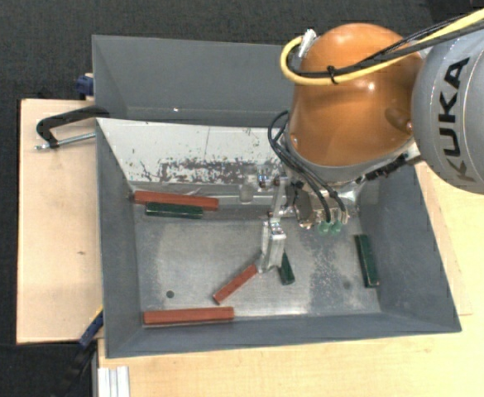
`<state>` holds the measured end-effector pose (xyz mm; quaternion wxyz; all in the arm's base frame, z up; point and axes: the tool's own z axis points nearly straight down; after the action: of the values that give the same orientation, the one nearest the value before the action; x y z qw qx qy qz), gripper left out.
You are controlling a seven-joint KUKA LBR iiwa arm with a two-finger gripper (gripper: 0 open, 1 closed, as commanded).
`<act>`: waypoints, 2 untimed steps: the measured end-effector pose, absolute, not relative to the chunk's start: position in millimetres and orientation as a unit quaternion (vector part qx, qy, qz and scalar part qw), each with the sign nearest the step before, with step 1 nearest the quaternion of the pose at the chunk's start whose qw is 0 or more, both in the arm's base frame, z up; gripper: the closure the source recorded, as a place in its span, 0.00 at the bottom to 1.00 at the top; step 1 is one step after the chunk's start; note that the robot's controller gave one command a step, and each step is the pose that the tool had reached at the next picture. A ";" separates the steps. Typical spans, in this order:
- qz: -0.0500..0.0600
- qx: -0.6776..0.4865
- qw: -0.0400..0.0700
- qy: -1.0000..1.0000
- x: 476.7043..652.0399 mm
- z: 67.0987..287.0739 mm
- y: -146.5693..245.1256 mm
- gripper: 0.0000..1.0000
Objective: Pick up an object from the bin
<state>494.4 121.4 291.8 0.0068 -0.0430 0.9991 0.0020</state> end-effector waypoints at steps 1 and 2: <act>0.001 -0.043 0.003 0.999 494.2 287.3 120.6 0.00; 0.001 -0.068 0.004 0.998 495.7 232.6 117.0 0.00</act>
Offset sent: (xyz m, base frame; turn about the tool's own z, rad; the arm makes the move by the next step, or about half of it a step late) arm 0.0015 -0.0132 -0.1834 -0.1547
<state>495.7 117.0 232.6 0.0039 -0.0677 0.9977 0.0009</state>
